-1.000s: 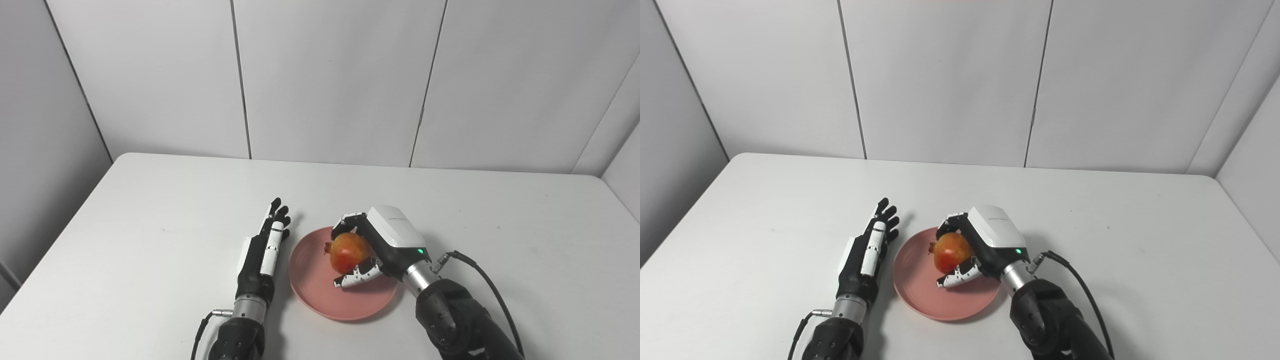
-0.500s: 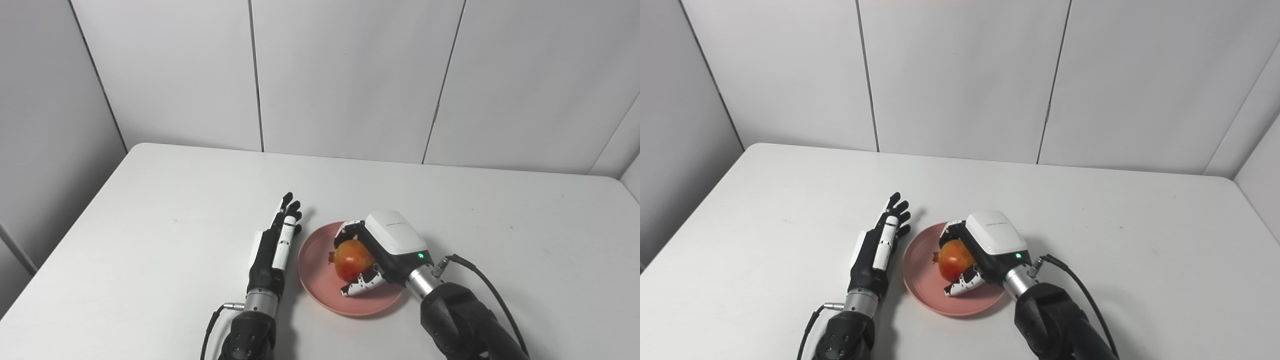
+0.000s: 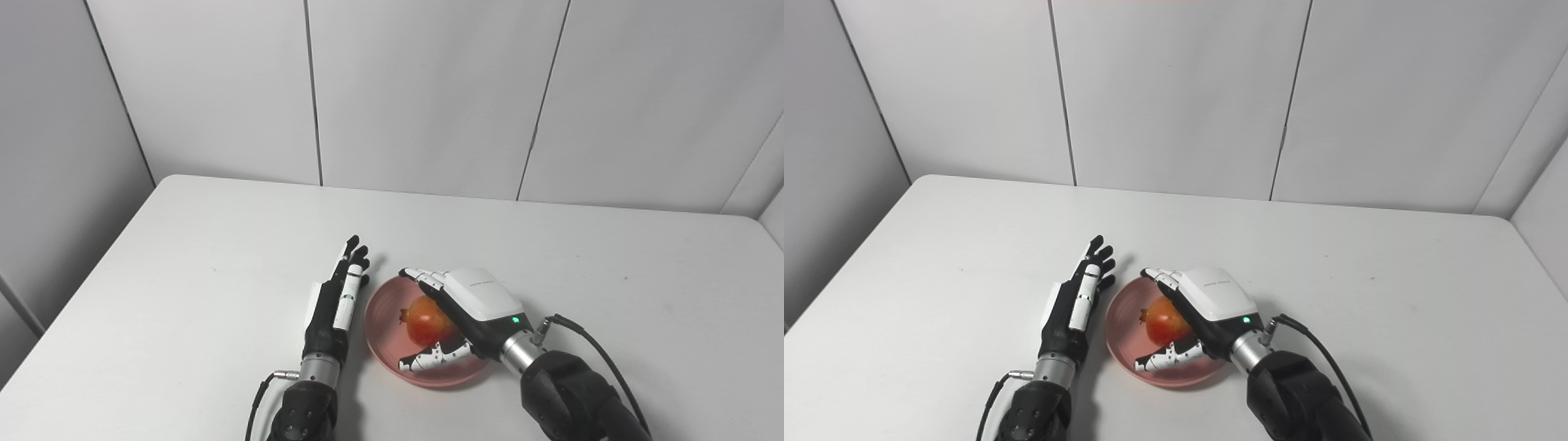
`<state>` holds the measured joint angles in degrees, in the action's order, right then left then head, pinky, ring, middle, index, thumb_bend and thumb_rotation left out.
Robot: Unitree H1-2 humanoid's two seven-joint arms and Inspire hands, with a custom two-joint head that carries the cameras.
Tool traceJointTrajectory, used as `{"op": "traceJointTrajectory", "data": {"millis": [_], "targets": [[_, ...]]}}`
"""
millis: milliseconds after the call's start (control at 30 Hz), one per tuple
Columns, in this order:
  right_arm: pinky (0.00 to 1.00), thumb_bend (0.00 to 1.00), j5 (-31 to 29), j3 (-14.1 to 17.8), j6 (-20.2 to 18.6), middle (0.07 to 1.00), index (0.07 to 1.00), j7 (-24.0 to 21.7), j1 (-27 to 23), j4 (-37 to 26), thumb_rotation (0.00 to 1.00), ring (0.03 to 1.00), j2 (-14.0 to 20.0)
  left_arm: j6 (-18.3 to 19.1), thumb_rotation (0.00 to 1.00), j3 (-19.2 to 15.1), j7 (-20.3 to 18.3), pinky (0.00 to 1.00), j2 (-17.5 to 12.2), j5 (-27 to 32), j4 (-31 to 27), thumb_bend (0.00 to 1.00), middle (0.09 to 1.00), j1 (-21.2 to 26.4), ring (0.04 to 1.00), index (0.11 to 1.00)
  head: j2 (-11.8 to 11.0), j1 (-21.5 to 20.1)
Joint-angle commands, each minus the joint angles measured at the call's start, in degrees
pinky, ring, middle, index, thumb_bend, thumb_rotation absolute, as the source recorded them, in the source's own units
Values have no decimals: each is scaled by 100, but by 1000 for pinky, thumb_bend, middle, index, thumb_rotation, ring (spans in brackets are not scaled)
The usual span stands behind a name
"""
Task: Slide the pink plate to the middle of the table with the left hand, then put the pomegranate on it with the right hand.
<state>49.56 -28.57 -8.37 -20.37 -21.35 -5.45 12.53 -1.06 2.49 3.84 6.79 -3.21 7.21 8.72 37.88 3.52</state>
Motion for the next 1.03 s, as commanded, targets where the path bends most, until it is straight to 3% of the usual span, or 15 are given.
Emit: {"op": "traceJointTrajectory", "data": {"millis": [0, 133, 367, 467, 533, 633, 800, 867, 1000], "targets": [[843, 1000, -172, 195, 138, 933, 944, 216, -98, -286, 639, 902, -71, -16, 1000, 24, -51, 909, 18, 56, -52, 337, 944, 86, 931, 940, -11, -28], [857, 1000, -594, 507, 247, 950, 977, 390, 3, -408, 706, 919, -148, -105, 1000, -18, -90, 911, 9, 180, -11, 341, 944, 78, 931, 940, -21, -76], [793, 983, -1562, 1266, 500, 948, 968, 1049, 296, -528, 845, 897, -393, -106, 1000, -46, -123, 915, -18, 286, -36, 339, 944, 49, 931, 943, -29, -204], [825, 848, -1867, 1590, 332, 960, 968, 1236, 468, -624, 976, 918, -509, -108, 1000, -45, -162, 924, -41, 318, -63, 342, 947, 15, 934, 948, -41, -260], [831, 791, -1983, 1768, 145, 957, 962, 1272, 583, -703, 993, 918, -545, -111, 1000, -38, -188, 925, -58, 338, -90, 342, 947, -20, 934, 948, -48, -274], [864, 630, -2368, 2091, -18, 944, 952, 1329, 797, -664, 1000, 921, -648, -100, 1000, -39, -222, 932, -81, 372, -129, 354, 950, -73, 936, 952, -64, -302], [895, 584, -3408, 2556, -11, 961, 966, 1277, 1107, -415, 1000, 943, -829, -51, 1000, -52, -276, 938, -105, 405, -236, 355, 953, -176, 941, 957, -76, -376], [949, 501, -3694, 2633, -82, 972, 979, 1251, 1191, -400, 1000, 954, -883, -8, 1000, -58, -299, 948, -115, 416, -290, 362, 959, -220, 949, 961, -78, -372], [994, 487, -4146, 2705, -228, 988, 996, 1186, 1313, -368, 1000, 975, -943, 91, 1000, -65, -368, 956, -138, 459, -343, 364, 963, -270, 953, 964, -92, -369]]}}
